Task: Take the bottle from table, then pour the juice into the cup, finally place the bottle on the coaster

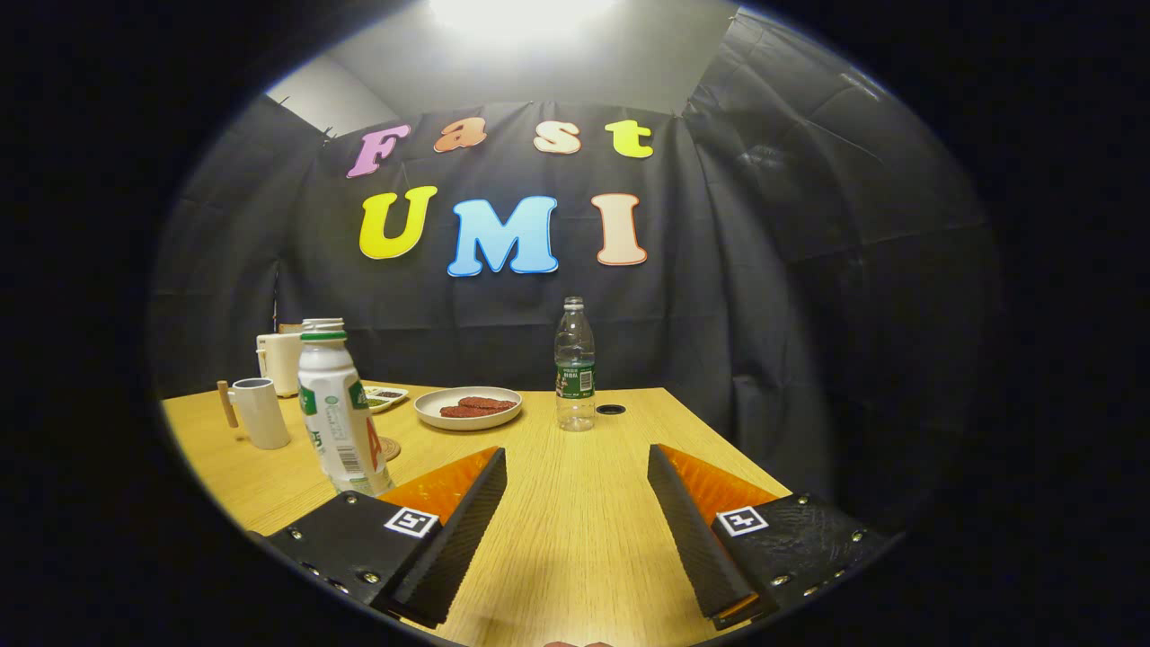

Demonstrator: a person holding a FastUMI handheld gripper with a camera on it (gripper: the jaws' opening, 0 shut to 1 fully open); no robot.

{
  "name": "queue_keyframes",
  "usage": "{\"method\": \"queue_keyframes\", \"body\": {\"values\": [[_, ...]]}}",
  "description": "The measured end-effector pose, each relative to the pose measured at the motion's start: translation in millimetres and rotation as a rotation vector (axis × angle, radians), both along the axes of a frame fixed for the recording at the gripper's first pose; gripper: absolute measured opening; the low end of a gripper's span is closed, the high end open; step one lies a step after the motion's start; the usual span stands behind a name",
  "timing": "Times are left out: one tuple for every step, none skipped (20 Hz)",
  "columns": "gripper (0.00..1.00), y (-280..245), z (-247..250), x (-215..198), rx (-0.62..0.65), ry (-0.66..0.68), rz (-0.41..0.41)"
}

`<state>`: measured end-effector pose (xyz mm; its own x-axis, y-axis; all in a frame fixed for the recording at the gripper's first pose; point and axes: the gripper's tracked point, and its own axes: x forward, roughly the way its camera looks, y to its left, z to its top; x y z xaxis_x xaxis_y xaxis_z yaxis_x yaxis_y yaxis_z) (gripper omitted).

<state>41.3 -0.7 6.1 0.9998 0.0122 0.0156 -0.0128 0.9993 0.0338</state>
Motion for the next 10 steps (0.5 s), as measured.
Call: {"method": "queue_keyframes", "body": {"values": [[0.97,0,4,10,0.009,-0.007,0.003],[0.97,0,9,19,0.010,-0.014,0.000],[0.97,-1,15,30,0.002,-0.024,-0.007],[0.97,3,22,36,-0.005,-0.028,0.003],[0.97,9,31,42,-0.011,-0.042,0.011],[0.98,13,38,43,-0.015,-0.050,0.017],[0.98,18,43,42,-0.016,-0.050,0.020],[0.97,25,43,37,-0.019,-0.039,0.027],[0.97,31,44,31,-0.013,-0.027,0.034],[0.97,39,45,21,-0.001,-0.015,0.042]]}}
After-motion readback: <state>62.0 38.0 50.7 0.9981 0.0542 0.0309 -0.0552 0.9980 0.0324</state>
